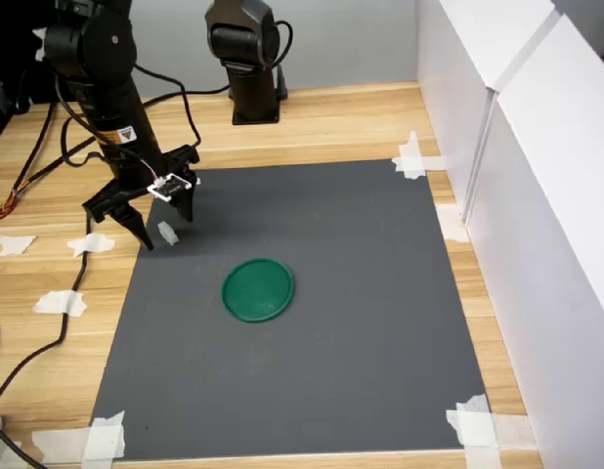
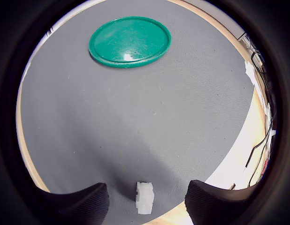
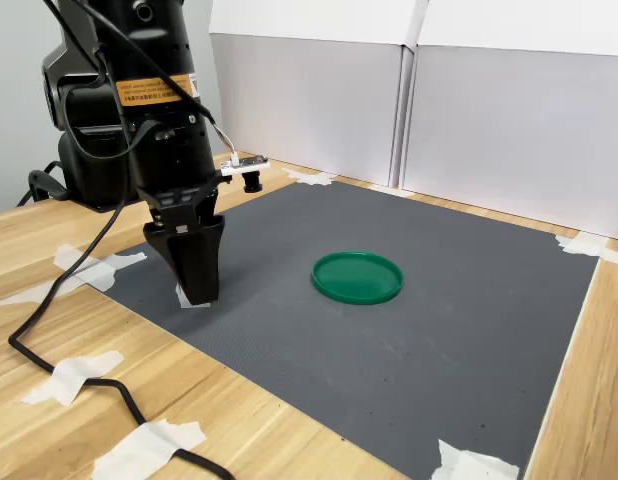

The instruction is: Grasp a white terminal and put it on the green lid.

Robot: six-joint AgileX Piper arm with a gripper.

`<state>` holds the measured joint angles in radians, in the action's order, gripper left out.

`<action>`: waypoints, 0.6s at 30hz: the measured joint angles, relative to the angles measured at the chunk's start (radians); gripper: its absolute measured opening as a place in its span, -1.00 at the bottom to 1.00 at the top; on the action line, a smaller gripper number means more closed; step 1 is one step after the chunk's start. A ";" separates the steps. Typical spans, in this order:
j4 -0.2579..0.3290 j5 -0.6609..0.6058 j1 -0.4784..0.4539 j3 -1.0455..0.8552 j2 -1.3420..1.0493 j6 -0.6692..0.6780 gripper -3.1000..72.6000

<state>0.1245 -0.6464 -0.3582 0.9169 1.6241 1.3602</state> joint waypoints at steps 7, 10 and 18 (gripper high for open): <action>-0.001 0.000 0.000 0.000 0.030 -0.003 0.88; -0.001 0.000 0.000 0.000 0.040 -0.009 0.88; -0.028 0.010 0.000 0.000 0.044 -0.018 0.82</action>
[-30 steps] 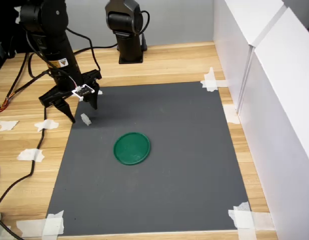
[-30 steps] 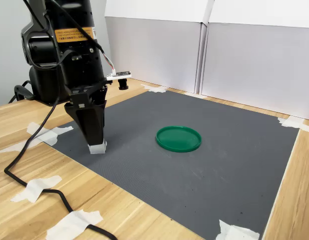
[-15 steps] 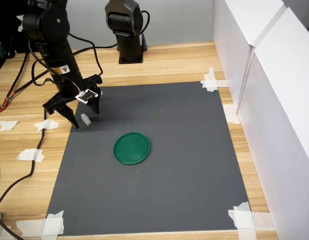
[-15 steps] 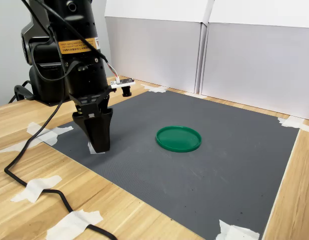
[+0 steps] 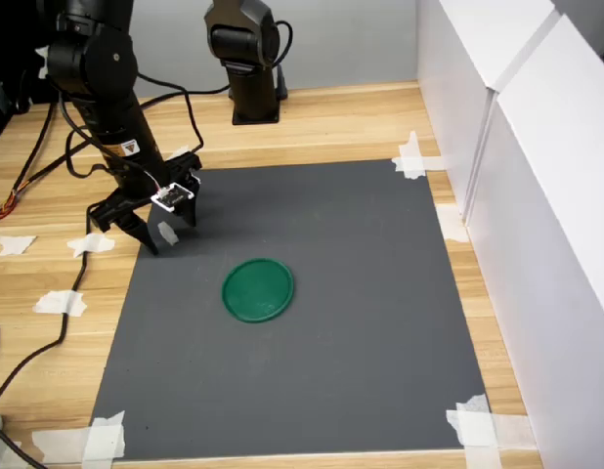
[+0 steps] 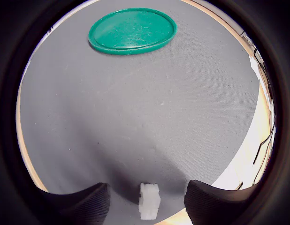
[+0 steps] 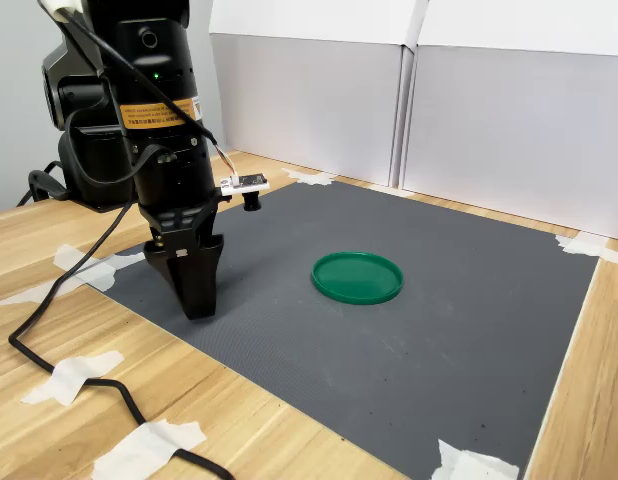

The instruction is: Grasp a white terminal and put it on the green lid.

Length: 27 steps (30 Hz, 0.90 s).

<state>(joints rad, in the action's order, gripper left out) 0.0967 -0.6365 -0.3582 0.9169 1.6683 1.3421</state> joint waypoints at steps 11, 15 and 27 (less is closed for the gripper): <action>-0.015 -0.005 0.000 0.000 0.014 -0.037 0.42; -0.015 -0.009 0.000 0.000 0.015 -0.035 0.01; 0.022 -0.044 0.000 0.052 -0.068 -0.026 -0.68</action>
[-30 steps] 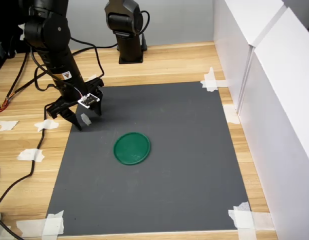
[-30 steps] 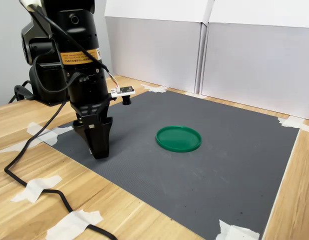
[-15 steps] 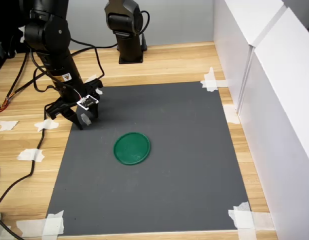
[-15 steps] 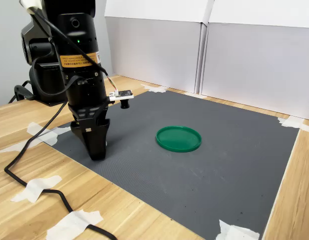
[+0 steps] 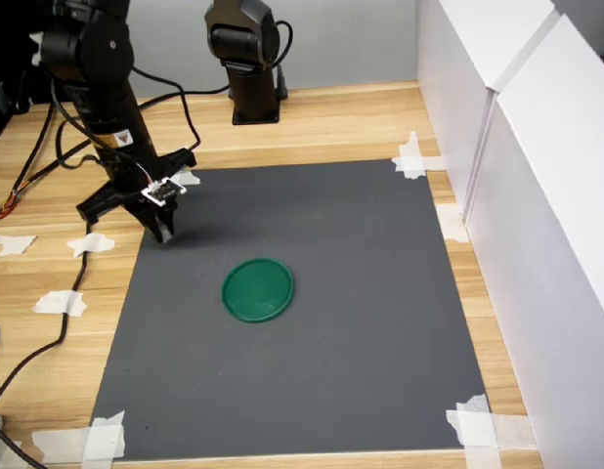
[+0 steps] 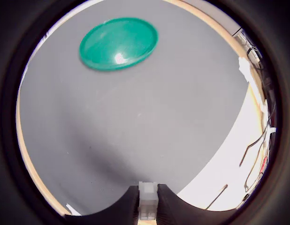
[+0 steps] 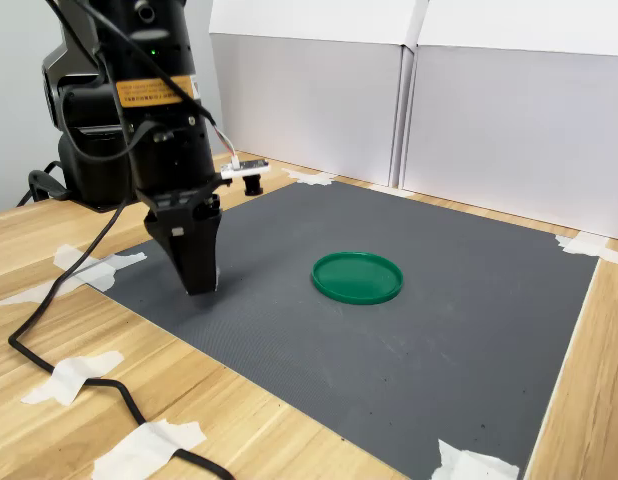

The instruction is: Grasp a white terminal and put it on the green lid.

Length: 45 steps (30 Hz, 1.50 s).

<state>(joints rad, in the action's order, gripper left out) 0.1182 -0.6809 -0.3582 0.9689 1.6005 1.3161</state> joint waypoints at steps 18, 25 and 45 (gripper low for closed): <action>0.048 -0.271 0.172 0.273 -0.048 -0.104 -0.68; 0.038 -0.249 0.326 0.277 -0.032 -0.192 -0.68; -0.070 -0.143 0.408 0.274 0.204 -0.315 -0.68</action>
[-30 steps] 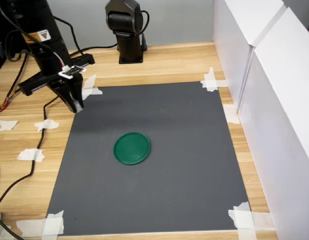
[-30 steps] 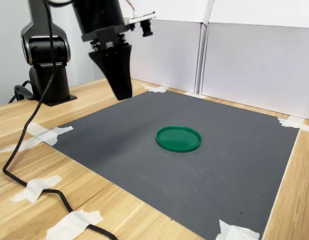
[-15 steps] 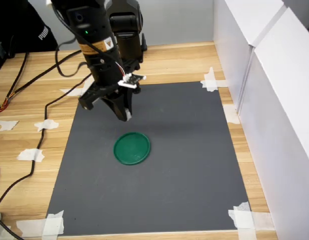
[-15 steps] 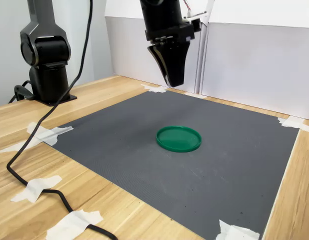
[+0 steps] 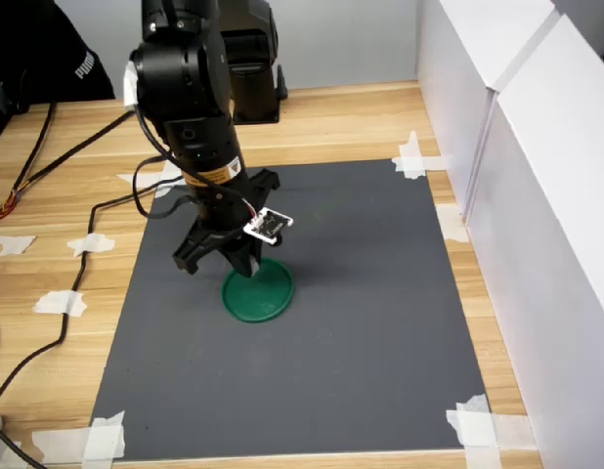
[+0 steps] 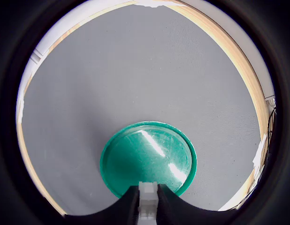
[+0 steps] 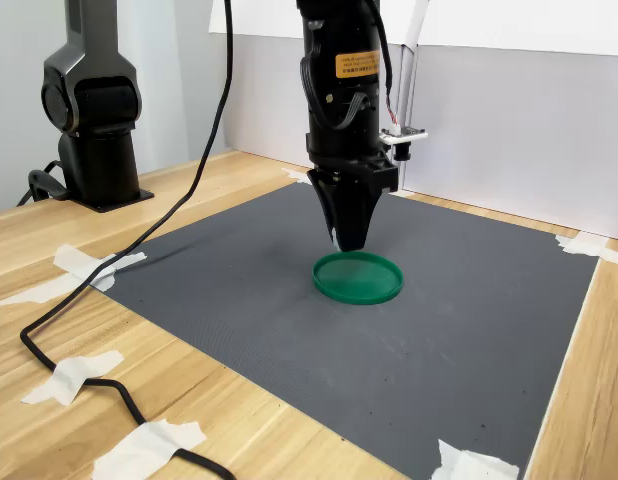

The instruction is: Grasp a white terminal and put it on the green lid.

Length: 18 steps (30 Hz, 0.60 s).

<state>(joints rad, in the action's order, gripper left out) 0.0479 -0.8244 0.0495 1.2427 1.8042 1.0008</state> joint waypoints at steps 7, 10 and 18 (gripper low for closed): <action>-0.003 0.005 0.000 -0.001 0.042 0.000 -0.46; -0.002 0.005 0.000 -0.001 0.045 0.000 -0.11; 0.003 0.029 0.000 -0.001 0.026 0.000 0.59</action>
<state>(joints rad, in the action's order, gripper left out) 0.0505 -0.7952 0.0495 1.2417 1.8303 1.0007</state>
